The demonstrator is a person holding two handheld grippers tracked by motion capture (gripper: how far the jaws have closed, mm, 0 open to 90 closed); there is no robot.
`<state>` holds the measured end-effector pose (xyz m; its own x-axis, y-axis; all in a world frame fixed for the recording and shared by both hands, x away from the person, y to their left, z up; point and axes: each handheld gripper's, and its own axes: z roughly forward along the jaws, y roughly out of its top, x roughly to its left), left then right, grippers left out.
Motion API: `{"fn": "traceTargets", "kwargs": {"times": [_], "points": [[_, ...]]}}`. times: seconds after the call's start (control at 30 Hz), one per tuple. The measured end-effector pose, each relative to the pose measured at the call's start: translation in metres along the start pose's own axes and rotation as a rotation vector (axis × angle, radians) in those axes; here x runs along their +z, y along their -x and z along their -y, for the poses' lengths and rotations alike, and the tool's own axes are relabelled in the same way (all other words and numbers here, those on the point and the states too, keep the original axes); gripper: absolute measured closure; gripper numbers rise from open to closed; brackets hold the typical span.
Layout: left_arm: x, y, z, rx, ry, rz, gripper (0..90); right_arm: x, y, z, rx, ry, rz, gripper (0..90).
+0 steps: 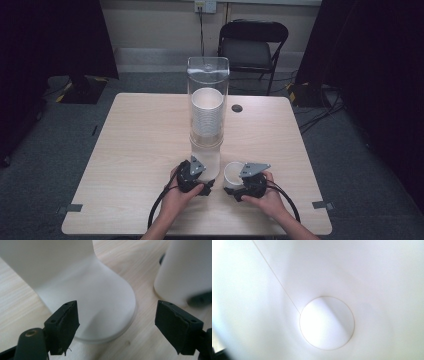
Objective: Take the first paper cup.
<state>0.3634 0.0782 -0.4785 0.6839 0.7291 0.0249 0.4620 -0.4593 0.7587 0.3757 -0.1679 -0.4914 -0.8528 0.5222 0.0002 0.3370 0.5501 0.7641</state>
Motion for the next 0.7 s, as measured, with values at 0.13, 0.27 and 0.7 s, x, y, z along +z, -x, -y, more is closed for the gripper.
{"fn": "traceTargets", "kwargs": {"times": [0.13,0.27,0.7], "points": [[-0.004,-0.004,0.009,0.040,-0.043,0.000,19.0,0.001,0.017,0.002,0.034,-0.011,0.064,29.8],[-0.006,-0.005,0.020,0.038,-0.090,0.011,18.9,0.002,0.033,0.004,0.063,-0.018,0.129,29.8],[-0.011,-0.015,0.036,-0.002,-0.055,0.034,16.0,-0.018,0.055,0.005,0.133,-0.018,0.222,14.9]]}}
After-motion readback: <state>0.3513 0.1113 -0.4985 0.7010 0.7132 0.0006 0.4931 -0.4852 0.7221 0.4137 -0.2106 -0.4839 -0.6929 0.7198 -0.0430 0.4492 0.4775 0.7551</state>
